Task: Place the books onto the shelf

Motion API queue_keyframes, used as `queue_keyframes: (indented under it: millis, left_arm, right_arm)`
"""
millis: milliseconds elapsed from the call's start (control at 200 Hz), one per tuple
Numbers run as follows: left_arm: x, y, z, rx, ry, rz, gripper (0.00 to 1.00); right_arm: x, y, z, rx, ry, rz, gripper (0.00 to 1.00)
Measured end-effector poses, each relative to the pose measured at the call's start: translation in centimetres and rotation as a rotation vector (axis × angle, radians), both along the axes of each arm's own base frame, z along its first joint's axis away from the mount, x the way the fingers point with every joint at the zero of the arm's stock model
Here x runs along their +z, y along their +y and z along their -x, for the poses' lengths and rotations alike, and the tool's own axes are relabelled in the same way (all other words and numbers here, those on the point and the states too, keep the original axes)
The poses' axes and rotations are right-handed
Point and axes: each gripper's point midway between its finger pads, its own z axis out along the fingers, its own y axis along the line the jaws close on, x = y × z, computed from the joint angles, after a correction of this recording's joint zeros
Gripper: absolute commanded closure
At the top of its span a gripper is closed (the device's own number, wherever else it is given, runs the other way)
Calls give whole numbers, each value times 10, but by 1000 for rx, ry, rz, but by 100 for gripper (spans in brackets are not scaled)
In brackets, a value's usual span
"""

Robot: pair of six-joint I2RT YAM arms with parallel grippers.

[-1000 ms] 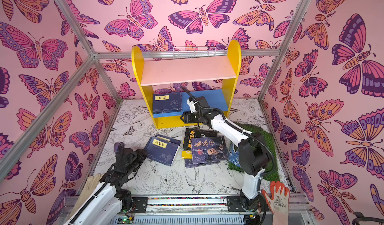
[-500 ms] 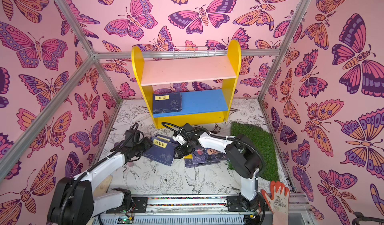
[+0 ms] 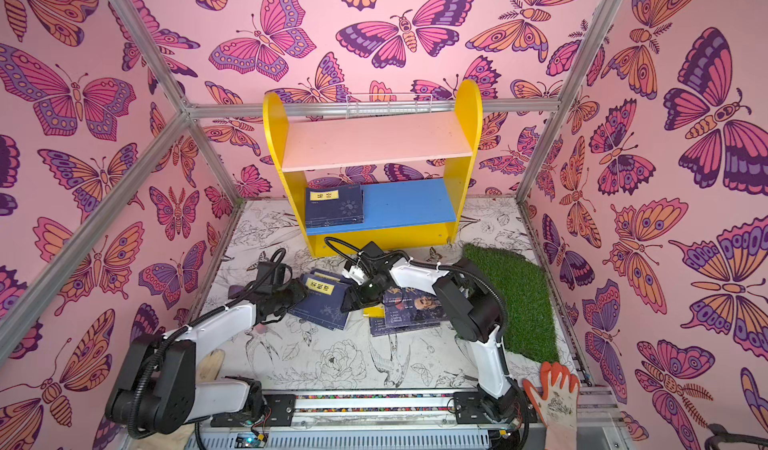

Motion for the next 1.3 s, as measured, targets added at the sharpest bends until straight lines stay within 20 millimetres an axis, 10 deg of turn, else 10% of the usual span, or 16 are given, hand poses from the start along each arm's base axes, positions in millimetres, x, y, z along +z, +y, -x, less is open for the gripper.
queue_keyframes:
  millis: [351, 586, 1027, 1297]
  left_arm:
    - [1, -17, 13, 5, -61, 76, 37]
    - [4, -23, 18, 48, -74, 183, 35]
    - [98, -35, 6, -11, -327, 546, 18]
    - [120, -51, -2, -103, -386, 659, 22]
  right_arm:
    - [20, -2, -38, -177, -25, -97, 60]
    - [65, 5, -56, -246, -119, -212, 98]
    - [125, -49, -91, -388, -64, -500, 100]
    - [171, -46, -79, -306, -79, -632, 100]
